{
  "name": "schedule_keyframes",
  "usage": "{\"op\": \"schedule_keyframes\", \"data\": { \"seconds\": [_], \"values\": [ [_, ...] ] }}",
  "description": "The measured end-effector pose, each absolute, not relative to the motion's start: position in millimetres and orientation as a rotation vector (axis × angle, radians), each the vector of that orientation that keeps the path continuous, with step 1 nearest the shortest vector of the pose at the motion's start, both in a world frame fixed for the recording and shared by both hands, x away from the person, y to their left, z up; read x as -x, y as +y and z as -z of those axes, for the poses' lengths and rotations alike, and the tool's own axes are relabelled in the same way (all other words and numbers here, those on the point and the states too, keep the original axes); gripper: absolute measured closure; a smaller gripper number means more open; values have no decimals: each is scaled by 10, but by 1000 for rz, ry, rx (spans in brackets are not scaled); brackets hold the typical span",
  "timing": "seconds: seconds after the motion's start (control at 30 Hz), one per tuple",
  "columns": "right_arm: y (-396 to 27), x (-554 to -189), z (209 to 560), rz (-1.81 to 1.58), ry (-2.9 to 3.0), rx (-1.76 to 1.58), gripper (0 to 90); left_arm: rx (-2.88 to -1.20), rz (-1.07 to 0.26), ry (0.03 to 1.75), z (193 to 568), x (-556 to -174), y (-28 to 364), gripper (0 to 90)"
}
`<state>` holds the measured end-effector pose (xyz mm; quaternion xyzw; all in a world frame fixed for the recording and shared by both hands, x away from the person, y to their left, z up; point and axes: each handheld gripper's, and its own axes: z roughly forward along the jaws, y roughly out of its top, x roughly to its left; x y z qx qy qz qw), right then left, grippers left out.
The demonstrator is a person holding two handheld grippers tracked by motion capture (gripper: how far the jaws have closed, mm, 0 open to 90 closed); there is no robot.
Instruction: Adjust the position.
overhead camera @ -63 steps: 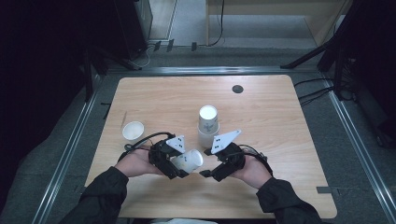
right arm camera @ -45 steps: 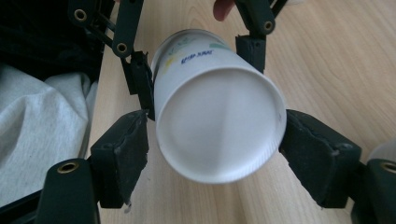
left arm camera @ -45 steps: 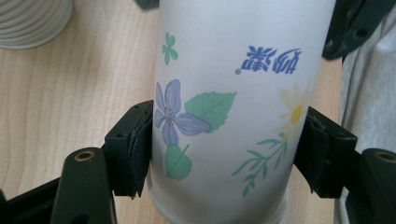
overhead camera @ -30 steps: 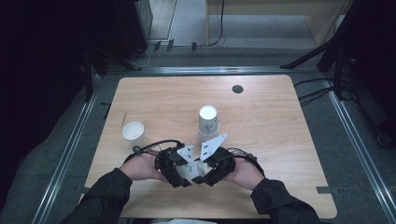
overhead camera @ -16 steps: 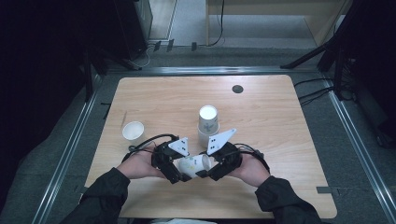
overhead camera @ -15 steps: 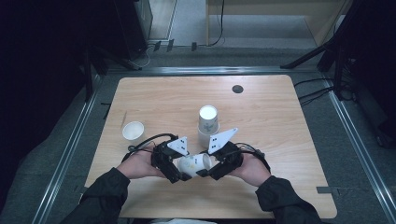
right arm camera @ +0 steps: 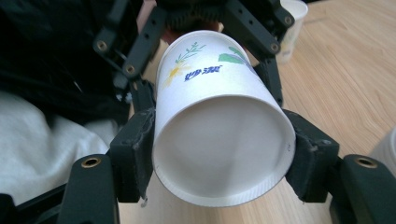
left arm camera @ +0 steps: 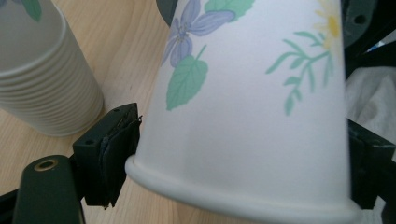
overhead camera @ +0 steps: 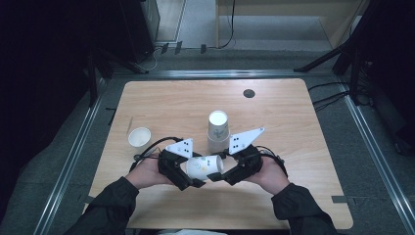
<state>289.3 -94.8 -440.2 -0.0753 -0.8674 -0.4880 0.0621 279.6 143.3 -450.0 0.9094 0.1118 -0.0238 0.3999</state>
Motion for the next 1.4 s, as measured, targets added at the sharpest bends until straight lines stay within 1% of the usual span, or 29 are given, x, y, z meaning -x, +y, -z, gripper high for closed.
{"op": "schedule_keyframes", "data": {
  "seconds": [0.1, 0.27, 0.3, 0.33, 0.43, 0.67, 0.7, 0.8, 0.9, 1.0, 1.13, 1.4],
  "values": [
    [-944, -2892, 4380, 1511, -2583, 232, 341, -2240, 81, 292, 4480, -2792, 1456, 159],
    [-952, -2902, 4374, 1524, -2560, 231, 341, -2209, 84, 293, 4453, -2793, 1486, 168],
    [-954, -2903, 4373, 1531, -2556, 233, 341, -2199, 90, 290, 4448, -2790, 1496, 177],
    [-956, -2903, 4369, 1537, -2552, 239, 342, -2192, 90, 284, 4446, -2789, 1503, 217],
    [-965, -2909, 4363, 1546, -2540, 241, 344, -2182, 92, 279, 4438, -2783, 1518, 233],
    [-941, -2908, 4392, 1501, -2554, 228, 339, -2232, 97, 263, 4453, -2783, 1509, 252],
    [-934, -2906, 4402, 1486, -2567, 229, 323, -2234, 98, 266, 4457, -2783, 1509, 252],
    [-912, -2896, 4426, 1459, -2602, 234, 238, -2243, 94, 275, 4451, -2796, 1530, 252],
    [-910, -2897, 4436, 1445, -2625, 240, 218, -2250, 94, 286, 4439, -2809, 1572, 253],
    [-925, -2899, 4452, 1418, -2662, 242, 218, -2286, 86, 294, 4432, -2821, 1592, 253],
    [-940, -2901, 4479, 1392, -2682, 232, 219, -2344, 108, 317, 4440, -2824, 1575, 254],
    [-894, -2887, 4566, 1322, -2741, 189, 220, -2436, 104, 298, 4504, -2810, 1496, 253]
  ]
}}
